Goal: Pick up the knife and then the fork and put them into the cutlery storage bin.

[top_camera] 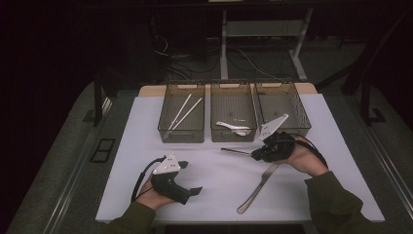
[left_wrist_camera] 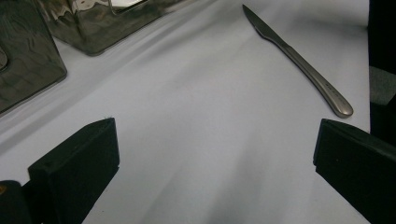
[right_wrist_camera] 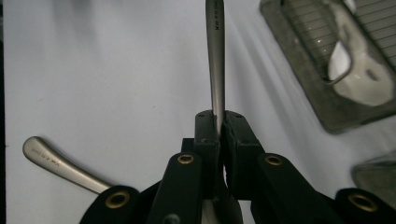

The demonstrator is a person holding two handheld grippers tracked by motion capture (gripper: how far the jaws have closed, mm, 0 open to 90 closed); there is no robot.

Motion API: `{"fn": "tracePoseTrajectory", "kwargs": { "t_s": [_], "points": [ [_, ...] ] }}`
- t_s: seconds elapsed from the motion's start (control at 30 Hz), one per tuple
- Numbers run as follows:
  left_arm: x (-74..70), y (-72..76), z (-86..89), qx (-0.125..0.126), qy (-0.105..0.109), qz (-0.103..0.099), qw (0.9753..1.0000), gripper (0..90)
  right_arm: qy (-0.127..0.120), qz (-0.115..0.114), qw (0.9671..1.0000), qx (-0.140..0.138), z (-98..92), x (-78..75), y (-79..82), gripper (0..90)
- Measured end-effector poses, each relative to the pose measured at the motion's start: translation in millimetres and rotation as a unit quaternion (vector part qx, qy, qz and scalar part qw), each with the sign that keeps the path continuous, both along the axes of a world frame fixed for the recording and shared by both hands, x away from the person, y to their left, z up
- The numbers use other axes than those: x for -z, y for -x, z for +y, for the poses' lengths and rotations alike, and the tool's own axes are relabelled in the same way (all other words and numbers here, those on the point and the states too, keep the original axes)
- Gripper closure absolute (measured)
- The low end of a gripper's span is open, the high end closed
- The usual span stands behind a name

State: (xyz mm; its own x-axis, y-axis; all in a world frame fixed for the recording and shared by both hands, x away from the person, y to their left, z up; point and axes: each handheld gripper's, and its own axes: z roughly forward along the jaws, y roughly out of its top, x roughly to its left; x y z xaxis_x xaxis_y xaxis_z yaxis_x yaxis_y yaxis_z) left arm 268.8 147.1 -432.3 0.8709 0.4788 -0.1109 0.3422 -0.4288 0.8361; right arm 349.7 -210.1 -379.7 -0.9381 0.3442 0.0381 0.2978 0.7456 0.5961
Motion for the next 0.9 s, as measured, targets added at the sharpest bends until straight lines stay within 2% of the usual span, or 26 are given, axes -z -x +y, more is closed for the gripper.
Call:
{"fn": "tracePoseTrajectory", "kwargs": {
  "t_s": [0.23, 0.37, 0.47, 0.77, 0.9],
  "points": [
    [0.2, -0.9, 1.4, -0.002, -0.002, -0.009, 1.0, 0.0, -0.039, -0.012, 0.9984, 0.041, -20.1, -13.6, -1.8, 84.4],
    [-0.3, -1.8, 3.6, 0.001, -0.008, -0.019, 0.9998, 0.0, -0.056, -0.022, 0.9961, 0.064, -32.3, -21.7, -4.0, 84.4],
    [0.2, -3.5, 4.1, -0.001, -0.004, -0.015, 0.9999, 0.0, -0.069, -0.028, 0.9938, 0.083, -41.8, -27.8, -6.0, 84.4],
    [-1.1, -4.4, 7.5, -0.002, -0.003, -0.009, 1.0, 0.0, -0.083, -0.05, 0.9866, 0.131, -61.6, -41.9, -18.9, 84.4],
    [-0.8, -3.2, 6.3, -0.001, -0.004, -0.011, 0.9999, 0.0, -0.077, -0.055, 0.9838, 0.152, -67.9, -46.5, -27.7, 84.4]
  ]
}}
